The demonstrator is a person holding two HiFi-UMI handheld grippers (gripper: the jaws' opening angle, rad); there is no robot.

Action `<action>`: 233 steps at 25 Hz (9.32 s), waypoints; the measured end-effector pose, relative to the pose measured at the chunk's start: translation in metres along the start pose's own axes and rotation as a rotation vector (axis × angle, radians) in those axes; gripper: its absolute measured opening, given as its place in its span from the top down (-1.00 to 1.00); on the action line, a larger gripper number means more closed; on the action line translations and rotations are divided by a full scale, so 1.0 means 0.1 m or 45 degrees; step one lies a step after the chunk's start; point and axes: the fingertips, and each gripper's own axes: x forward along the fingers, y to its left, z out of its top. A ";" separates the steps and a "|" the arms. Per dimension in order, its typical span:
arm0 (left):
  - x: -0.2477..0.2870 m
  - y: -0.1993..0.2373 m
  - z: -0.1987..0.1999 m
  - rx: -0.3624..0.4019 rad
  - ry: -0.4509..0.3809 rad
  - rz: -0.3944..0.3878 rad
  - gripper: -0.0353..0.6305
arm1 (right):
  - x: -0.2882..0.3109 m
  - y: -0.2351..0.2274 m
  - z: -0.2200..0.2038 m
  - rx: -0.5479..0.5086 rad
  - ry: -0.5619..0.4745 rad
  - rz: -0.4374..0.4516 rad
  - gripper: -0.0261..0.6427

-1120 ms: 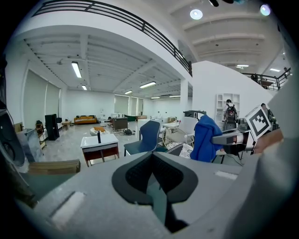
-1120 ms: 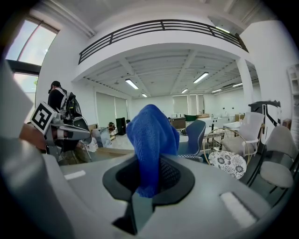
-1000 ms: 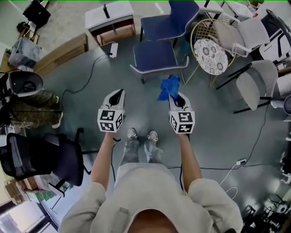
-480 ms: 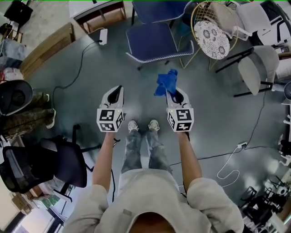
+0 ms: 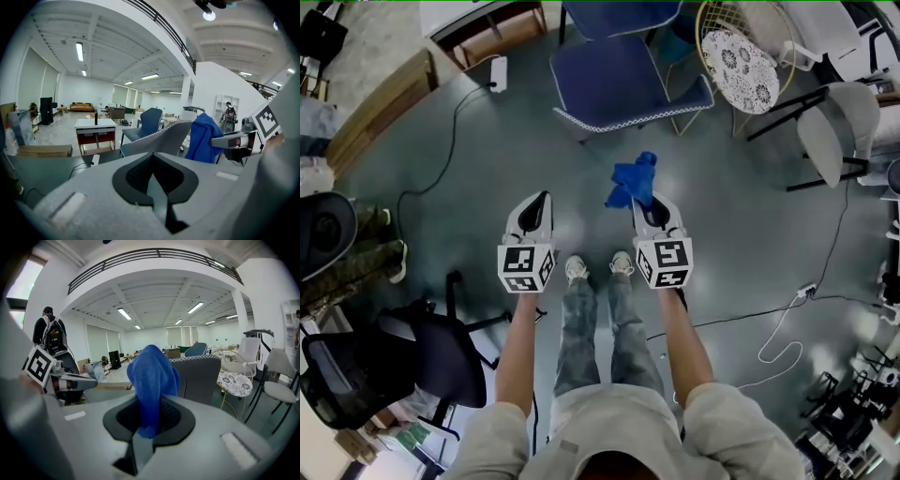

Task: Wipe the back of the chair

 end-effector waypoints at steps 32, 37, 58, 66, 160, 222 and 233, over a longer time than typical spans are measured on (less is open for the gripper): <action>0.54 -0.03 -0.84 0.023 0.063 0.001 0.88 | 1.41 0.30 -0.56 -0.160 -0.060 0.279 0.78; 0.59 -0.08 -0.88 0.024 0.074 -0.008 0.88 | 1.64 0.22 -0.75 -0.115 -0.039 0.257 0.78; 1.02 -0.35 -0.97 0.040 0.121 -0.054 0.88 | 2.03 -1.05 -0.80 -0.119 -0.018 0.083 0.78; 1.27 -0.54 -0.98 0.043 0.146 -0.092 0.88 | 1.99 -1.76 -0.82 -0.157 0.003 -0.008 0.78; 2.25 -0.69 -1.42 0.081 0.154 -0.135 0.88 | 2.28 -3.10 -1.43 -0.170 0.105 -0.219 0.78; 2.13 -0.46 -1.58 0.079 0.146 -0.011 0.88 | 2.70 -2.45 -1.86 -0.194 0.141 -0.051 0.78; 2.40 -0.80 -1.53 0.113 0.175 -0.087 0.88 | 2.51 -3.22 -1.81 -0.205 0.153 -0.171 0.78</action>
